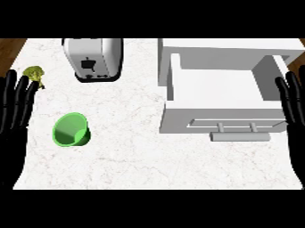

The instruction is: Pick up the cup, place it into the drawer and close the drawer

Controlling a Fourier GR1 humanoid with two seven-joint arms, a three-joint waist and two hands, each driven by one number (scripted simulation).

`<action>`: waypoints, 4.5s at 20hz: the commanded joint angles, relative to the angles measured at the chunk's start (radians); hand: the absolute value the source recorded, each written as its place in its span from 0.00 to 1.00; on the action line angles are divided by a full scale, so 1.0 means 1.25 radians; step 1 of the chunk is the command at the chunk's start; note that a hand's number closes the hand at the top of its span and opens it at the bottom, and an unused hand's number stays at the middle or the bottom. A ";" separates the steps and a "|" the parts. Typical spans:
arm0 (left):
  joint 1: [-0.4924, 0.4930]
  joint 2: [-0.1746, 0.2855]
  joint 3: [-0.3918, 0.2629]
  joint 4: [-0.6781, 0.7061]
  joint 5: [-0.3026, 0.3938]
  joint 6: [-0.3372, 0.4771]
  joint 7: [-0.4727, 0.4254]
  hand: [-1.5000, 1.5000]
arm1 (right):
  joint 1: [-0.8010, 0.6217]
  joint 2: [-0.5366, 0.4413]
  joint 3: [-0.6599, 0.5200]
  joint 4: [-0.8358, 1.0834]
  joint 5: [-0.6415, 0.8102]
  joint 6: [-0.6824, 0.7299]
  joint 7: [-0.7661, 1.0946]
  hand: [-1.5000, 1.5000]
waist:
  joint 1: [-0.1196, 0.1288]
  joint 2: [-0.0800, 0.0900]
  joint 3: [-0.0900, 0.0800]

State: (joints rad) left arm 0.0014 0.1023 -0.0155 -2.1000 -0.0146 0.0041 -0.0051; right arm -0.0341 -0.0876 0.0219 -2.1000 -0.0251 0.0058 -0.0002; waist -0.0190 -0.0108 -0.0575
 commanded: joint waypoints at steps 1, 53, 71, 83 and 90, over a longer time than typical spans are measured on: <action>-0.003 -0.037 0.020 0.069 -0.023 0.044 -0.058 0.00 | 0.013 -0.019 0.000 -0.009 0.014 0.012 0.003 0.00 | 0.005 0.010 0.045; 0.059 -0.082 -0.007 0.428 0.125 0.511 -0.285 0.00 | -0.024 0.006 -0.045 0.061 -0.088 0.091 0.067 0.00 | 0.016 0.009 0.046; -0.047 -0.082 0.096 0.755 0.254 0.410 -0.468 0.00 | -0.073 0.010 -0.055 0.053 -0.084 0.070 0.109 0.00 | 0.014 0.009 0.046; -0.051 -0.078 0.120 0.831 0.289 0.402 -0.557 0.00 | -0.081 0.031 -0.011 0.027 -0.049 0.054 0.129 0.00 | 0.015 0.008 0.046; -0.134 -0.075 0.158 1.039 0.325 0.323 -0.684 0.00 | -0.095 0.025 -0.023 0.045 -0.059 0.056 0.146 0.00 | 0.014 0.009 0.046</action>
State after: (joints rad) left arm -0.0820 0.0195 0.1533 -0.9291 0.3903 0.4208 -0.7991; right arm -0.1130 -0.0828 -0.0433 -2.0817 -0.1480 0.1102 0.1864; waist -0.0016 0.0000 -0.0002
